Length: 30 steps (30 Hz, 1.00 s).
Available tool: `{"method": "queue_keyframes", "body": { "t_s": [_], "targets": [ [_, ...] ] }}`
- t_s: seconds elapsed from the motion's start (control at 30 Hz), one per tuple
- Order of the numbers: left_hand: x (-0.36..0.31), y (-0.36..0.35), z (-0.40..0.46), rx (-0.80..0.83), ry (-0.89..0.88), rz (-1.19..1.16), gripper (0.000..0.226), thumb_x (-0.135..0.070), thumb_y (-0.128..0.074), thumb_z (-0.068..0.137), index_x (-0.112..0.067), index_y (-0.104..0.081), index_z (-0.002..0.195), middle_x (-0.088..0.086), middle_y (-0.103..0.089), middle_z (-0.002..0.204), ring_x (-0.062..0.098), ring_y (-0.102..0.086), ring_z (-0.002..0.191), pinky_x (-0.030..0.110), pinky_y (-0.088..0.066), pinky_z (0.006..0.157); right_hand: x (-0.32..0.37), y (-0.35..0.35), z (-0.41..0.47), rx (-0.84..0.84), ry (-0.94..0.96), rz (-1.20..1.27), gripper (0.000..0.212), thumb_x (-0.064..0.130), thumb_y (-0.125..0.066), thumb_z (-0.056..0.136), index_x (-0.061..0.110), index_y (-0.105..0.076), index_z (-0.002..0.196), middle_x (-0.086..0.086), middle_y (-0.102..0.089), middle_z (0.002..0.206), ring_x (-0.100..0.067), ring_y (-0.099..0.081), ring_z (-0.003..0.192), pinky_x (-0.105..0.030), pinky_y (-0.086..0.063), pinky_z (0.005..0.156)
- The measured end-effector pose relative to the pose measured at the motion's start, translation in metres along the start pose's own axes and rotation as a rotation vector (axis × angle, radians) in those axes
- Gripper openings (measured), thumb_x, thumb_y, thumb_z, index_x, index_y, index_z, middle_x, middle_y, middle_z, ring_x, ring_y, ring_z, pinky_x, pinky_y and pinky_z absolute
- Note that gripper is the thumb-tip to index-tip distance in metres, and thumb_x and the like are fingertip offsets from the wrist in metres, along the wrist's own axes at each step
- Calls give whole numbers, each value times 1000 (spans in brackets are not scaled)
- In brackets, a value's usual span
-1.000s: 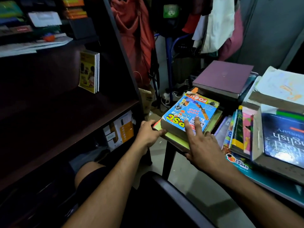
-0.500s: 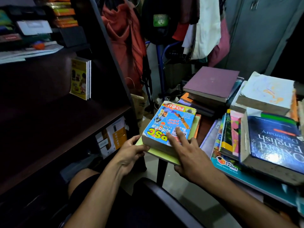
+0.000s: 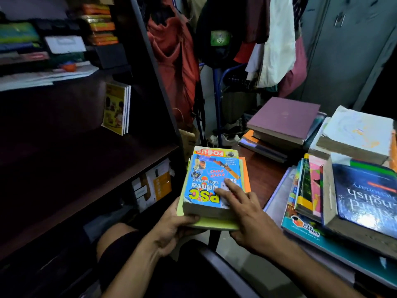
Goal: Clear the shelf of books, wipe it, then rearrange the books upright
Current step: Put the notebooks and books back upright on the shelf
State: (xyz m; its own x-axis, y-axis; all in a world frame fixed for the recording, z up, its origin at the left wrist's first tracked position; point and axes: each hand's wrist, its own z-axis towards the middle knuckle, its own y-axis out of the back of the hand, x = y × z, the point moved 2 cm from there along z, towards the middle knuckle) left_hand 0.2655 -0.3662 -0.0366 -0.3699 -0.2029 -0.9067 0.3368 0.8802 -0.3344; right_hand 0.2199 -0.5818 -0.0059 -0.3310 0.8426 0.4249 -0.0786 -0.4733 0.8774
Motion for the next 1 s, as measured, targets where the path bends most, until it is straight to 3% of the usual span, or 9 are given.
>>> {"method": "queue_keyframes", "body": {
  "t_s": [0.13,0.3,0.43,0.5,0.6,0.67,0.73,0.8,1.0],
  "targets": [
    [-20,7,-26,-5,-100,48,86,-2,-83,65,-17,-46,140,15,-67,129,33,-66,116,44,-60,85,7,0,-6,-74,130,143,108,10,-72,69,51,-18,153,20,-7,165,-16,-35,134,-38,-42,105],
    [-65,49,-85,-109,-254,91,95,-12,-87,54,-18,-45,139,10,-71,123,24,-70,109,28,-58,78,64,-14,28,-156,341,119,103,16,-77,76,47,-19,156,13,-12,167,-19,-40,134,-38,-50,94],
    [-94,110,-122,-268,-345,38,83,-7,-85,58,-16,-53,134,13,-70,122,24,-73,96,31,-60,66,127,-31,94,-143,504,105,100,24,-78,79,49,-18,156,14,-15,166,-20,-42,130,-35,-48,99],
    [-107,149,-133,-373,-375,12,78,4,-81,68,-22,-52,137,14,-68,128,24,-72,100,33,-61,72,160,-52,134,-81,561,67,94,32,-70,81,50,-16,155,15,-16,165,-20,-43,126,-33,-45,101],
    [-117,210,-145,-548,-351,-14,104,9,-73,75,-47,-24,149,-2,-70,122,16,-73,89,31,-61,64,206,-93,187,27,617,-8,84,41,-59,77,40,-26,154,9,-27,162,-29,-47,126,-39,-43,102],
    [-120,242,-154,-590,-335,9,117,-5,-85,61,-50,-25,150,-3,-73,119,17,-73,88,33,-60,65,232,-121,211,34,679,-39,81,43,-60,73,32,-36,150,3,-36,158,-32,-46,129,-45,-40,107],
    [-119,266,-156,-616,-358,-7,110,-11,-87,55,-46,-38,147,4,-71,125,21,-73,93,36,-62,67,254,-140,226,59,652,-47,84,46,-70,75,33,-34,150,4,-32,159,-35,-29,143,-58,-28,115],
    [-118,281,-152,-662,-411,-54,89,3,-78,74,-37,-44,146,10,-68,128,28,-72,96,40,-63,67,266,-151,238,109,592,44,87,58,-73,77,37,-30,149,10,-25,158,-29,-9,153,-62,-15,118],
    [-110,285,-141,-784,-500,7,64,6,-64,91,-30,-47,141,7,-68,116,29,-72,92,40,-63,66,262,-163,249,46,643,326,71,64,-68,84,30,-46,142,11,-39,150,-14,-22,151,-41,-24,123]
  ]
}}
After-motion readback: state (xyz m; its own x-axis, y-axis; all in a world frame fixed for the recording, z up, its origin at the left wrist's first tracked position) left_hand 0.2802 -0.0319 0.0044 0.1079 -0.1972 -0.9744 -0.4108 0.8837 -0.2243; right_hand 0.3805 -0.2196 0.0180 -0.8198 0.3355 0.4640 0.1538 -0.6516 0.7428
